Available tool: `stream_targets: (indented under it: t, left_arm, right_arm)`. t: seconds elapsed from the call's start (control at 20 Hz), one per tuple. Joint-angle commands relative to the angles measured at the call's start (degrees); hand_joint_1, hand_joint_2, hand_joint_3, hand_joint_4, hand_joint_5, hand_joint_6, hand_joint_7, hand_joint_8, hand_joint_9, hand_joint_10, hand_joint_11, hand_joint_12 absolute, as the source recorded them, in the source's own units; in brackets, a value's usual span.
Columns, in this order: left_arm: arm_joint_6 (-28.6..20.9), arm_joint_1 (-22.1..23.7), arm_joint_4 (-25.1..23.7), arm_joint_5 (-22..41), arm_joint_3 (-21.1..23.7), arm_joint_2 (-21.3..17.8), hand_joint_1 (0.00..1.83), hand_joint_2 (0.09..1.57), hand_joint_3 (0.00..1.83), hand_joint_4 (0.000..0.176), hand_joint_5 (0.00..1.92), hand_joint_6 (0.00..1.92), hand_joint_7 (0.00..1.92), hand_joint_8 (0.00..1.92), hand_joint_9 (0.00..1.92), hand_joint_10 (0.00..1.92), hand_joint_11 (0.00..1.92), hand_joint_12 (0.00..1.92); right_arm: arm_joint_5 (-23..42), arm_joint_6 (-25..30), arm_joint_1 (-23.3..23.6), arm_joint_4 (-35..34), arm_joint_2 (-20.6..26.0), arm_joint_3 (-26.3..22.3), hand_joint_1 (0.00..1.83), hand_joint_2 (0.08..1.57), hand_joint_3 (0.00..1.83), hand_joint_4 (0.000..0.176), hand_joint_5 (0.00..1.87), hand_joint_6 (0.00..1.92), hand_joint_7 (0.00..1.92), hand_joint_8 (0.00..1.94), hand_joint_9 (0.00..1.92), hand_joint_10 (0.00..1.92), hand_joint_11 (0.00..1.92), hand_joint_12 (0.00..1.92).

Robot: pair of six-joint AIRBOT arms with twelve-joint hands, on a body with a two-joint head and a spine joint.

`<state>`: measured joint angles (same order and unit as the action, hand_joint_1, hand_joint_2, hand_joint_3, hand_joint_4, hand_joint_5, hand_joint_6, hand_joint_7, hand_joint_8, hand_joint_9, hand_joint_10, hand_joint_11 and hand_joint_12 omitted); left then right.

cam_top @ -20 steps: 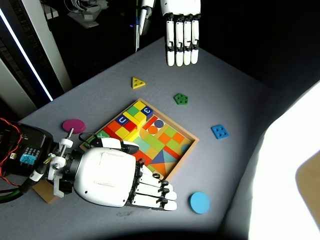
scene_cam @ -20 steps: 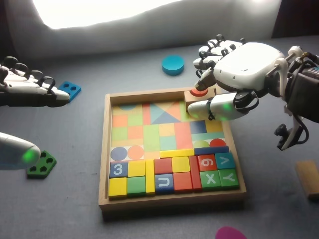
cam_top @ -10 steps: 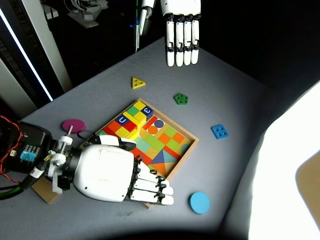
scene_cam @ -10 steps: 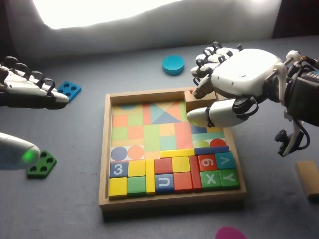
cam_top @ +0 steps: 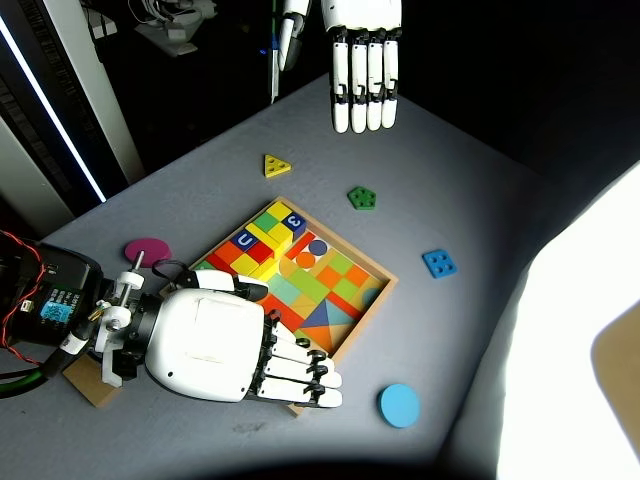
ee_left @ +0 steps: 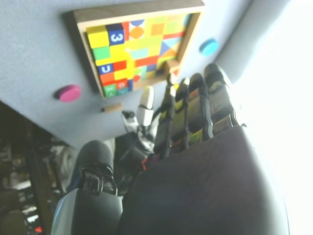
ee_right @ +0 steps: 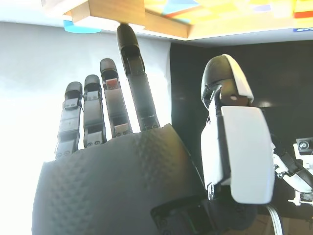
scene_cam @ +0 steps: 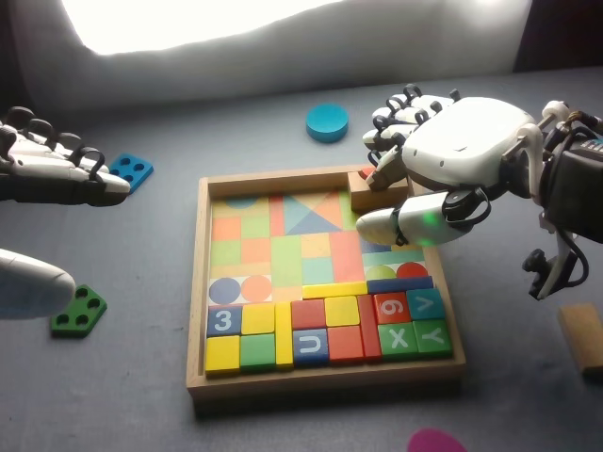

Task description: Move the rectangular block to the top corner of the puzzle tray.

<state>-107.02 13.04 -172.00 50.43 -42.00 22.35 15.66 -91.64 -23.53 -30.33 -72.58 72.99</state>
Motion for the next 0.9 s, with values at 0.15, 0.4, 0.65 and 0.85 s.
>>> stream_targets:
  t: [0.15,0.4,0.65,0.85]
  left_arm:
    - [-0.3,0.6,-0.6,-4.7,0.2,-0.2,0.07,1.34,0.0,0.0,0.1,0.0,0.08,0.0,0.05,0.0,0.0,0.13]
    - [-0.3,0.6,-0.6,-4.7,0.2,-0.2,0.09,1.33,0.0,0.0,0.1,0.0,0.09,0.0,0.06,0.0,0.0,0.19]
    - [-0.3,0.6,-0.6,-4.7,0.2,-0.2,0.04,1.34,0.0,0.0,0.07,0.01,0.07,0.0,0.05,0.0,0.0,0.14]
    - [-0.3,0.6,-0.6,-4.7,0.2,-0.2,0.06,1.34,0.0,0.0,0.08,0.0,0.06,0.0,0.05,0.0,0.0,0.13]
  right_arm:
    - [5.5,0.0,0.2,0.7,0.4,0.8,0.0,1.2,0.0,0.0,0.68,0.0,0.21,0.01,0.02,0.0,0.0,0.0]
    - [5.7,0.2,0.7,0.7,0.1,1.2,0.0,1.2,0.0,0.0,0.68,0.0,0.21,0.0,0.03,0.01,0.0,0.0]
    - [6.8,1.5,1.9,0.7,0.0,1.2,0.0,1.2,0.0,0.0,0.69,0.01,0.23,0.01,0.04,0.01,0.0,0.0]
    - [7.8,1.5,2.9,0.7,0.1,0.9,0.0,1.2,0.0,0.0,0.69,0.01,0.22,0.01,0.05,0.01,0.0,0.0]
